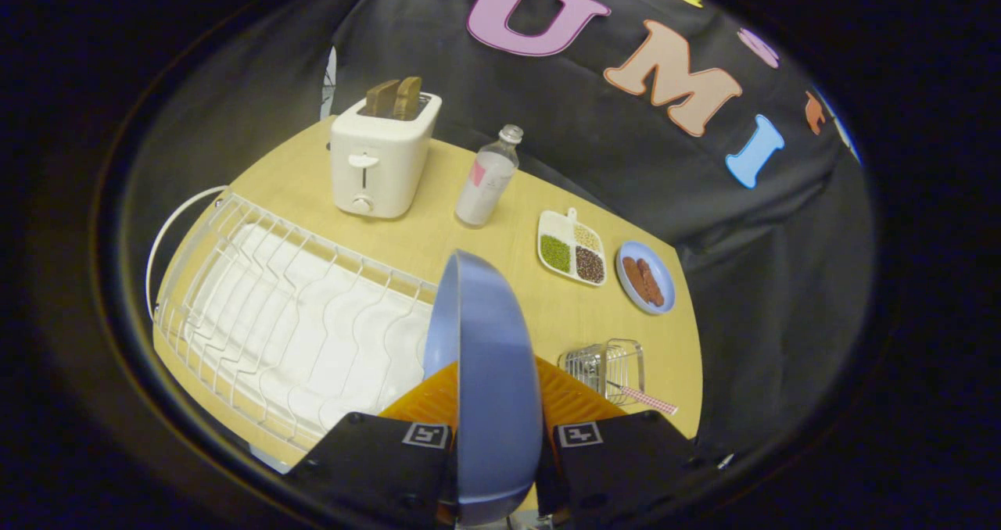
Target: Take the plate from the dish rack, then take the spoon from the basket and place it into the plate.
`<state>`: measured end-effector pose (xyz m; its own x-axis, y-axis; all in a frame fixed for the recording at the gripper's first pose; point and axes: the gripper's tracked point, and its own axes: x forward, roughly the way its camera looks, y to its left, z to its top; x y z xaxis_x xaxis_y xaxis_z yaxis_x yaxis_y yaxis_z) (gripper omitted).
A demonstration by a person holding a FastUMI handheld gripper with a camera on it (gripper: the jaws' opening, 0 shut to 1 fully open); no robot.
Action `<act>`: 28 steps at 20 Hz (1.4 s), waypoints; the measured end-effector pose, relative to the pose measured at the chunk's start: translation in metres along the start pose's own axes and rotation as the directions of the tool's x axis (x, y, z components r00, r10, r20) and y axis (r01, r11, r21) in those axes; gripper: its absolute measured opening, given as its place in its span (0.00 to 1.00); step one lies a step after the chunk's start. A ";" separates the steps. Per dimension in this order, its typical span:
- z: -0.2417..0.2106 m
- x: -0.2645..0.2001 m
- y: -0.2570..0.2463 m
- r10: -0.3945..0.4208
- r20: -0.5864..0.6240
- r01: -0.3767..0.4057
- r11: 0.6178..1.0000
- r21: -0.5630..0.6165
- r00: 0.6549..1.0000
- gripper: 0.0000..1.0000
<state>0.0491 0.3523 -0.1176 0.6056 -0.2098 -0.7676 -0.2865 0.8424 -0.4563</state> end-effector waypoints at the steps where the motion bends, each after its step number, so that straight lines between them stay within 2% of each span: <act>1: 0.004 -0.001 -0.003 -0.003 0.003 0.003 1.000 0.018 1.000 0.36; 6: 0.026 -0.021 -0.019 0.064 0.058 -0.070 0.991 0.117 0.996 0.34; 8: 0.025 -0.028 -0.020 0.132 0.069 -0.142 0.975 0.168 0.989 0.34; 11: 0.017 -0.036 -0.029 0.239 0.091 -0.254 0.932 0.258 0.967 0.34; 14: 0.005 -0.043 -0.039 0.350 0.141 -0.378 0.862 0.338 0.926 0.34; 18: -0.021 -0.049 -0.067 0.464 0.215 -0.507 0.721 0.472 0.860 0.34; 22: -0.057 -0.044 -0.106 0.479 0.280 -0.548 0.630 0.550 0.832 0.34; 28: -0.135 -0.037 -0.140 0.497 0.314 -0.573 0.546 0.611 0.809 0.34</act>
<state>-0.0331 0.1755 -0.0863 0.5805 0.4052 -0.7062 -0.0499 0.8834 0.4659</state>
